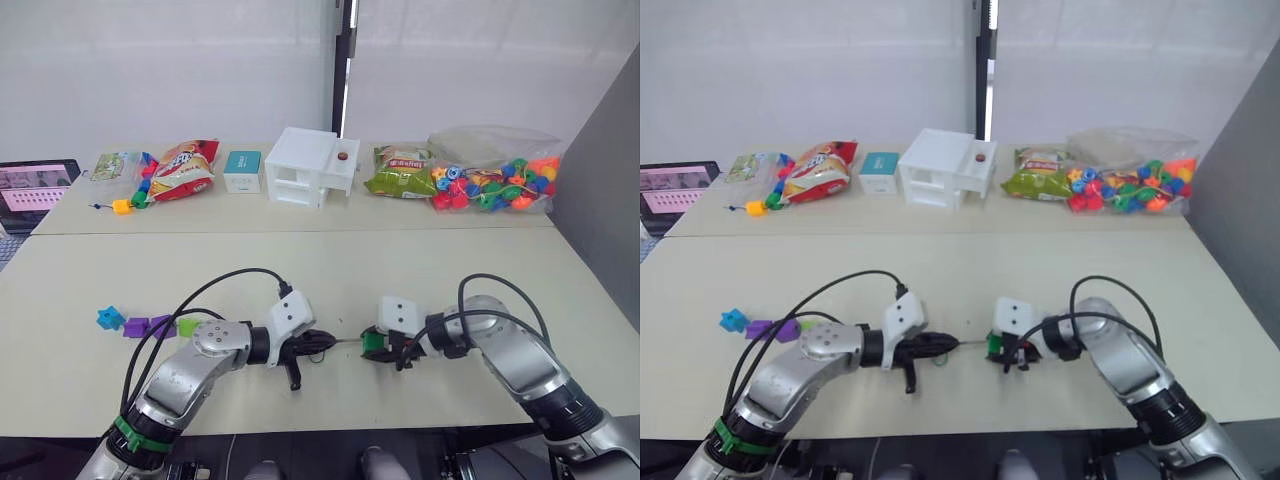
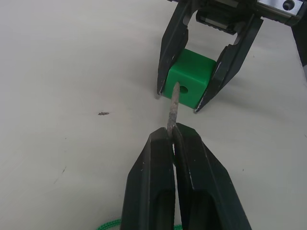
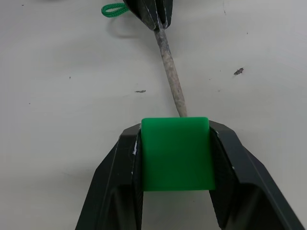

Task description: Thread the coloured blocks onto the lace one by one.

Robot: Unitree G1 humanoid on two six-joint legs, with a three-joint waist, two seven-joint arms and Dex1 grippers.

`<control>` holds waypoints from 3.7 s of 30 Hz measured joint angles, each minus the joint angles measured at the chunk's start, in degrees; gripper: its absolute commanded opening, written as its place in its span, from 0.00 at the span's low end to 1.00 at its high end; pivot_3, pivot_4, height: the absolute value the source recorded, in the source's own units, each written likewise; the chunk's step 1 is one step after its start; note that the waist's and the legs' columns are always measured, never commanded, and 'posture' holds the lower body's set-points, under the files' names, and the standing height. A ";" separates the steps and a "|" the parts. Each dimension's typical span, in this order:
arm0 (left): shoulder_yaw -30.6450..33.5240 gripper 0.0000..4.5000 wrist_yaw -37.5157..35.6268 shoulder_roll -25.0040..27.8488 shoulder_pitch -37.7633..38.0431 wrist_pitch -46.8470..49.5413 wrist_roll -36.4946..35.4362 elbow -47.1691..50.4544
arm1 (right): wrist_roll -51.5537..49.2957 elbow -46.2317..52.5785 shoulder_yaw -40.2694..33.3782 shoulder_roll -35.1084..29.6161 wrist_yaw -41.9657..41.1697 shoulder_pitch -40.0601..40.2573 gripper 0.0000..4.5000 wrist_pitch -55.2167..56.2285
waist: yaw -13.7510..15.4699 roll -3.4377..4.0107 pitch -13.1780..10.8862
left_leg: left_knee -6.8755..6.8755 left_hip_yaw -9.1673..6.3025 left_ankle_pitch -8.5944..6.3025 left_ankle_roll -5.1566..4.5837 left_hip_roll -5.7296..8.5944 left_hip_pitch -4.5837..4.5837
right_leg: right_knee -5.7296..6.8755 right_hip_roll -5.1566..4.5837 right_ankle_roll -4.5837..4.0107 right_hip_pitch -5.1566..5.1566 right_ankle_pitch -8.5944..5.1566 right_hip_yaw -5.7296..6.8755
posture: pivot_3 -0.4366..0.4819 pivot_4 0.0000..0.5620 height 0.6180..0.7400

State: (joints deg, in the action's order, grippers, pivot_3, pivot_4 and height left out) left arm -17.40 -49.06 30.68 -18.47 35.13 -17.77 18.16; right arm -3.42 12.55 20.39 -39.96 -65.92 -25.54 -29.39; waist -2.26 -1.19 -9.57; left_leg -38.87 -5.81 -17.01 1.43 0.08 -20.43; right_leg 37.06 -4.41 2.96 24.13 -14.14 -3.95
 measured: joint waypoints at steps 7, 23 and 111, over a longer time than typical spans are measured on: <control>-1.70 0.00 -1.11 0.26 -1.32 0.00 0.94 -0.31 | -0.07 0.53 0.29 0.17 0.21 -0.02 0.27 -0.75 | -0.06 0.00 0.00 | 0.00 0.00 0.00 0.00 0.00 0.00 | 0.00 0.01 0.00 0.00 0.00 0.00 | 0.48 0.27 1.00; -4.84 0.00 -2.45 -4.41 -4.39 -0.46 2.19 -4.52 | -0.17 3.90 1.62 1.01 0.43 -0.03 0.27 -4.13 | 0.09 0.00 0.00 | -0.03 0.00 0.00 0.00 0.02 -0.02 | 0.00 -0.01 0.00 0.01 0.00 0.00 | 0.48 0.27 1.00; -5.05 0.65 -9.68 0.56 -1.30 -20.58 11.35 -11.20 | -2.14 5.55 5.02 0.81 4.69 -1.02 0.27 -7.59 | 1.26 0.00 0.01 | -0.06 0.01 0.00 0.00 0.02 0.03 | -0.03 -0.01 0.00 -0.08 0.00 0.02 | 0.48 0.27 1.00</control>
State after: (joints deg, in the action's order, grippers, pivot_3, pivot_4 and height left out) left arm -22.45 -58.74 31.24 -19.77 14.55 -6.42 6.96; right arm -5.56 18.10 25.42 -39.15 -61.23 -26.56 -36.98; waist -1.00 -1.19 -9.56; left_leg -38.93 -5.80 -17.01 1.43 0.10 -20.41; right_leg 37.03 -4.41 2.97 24.05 -14.14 -3.94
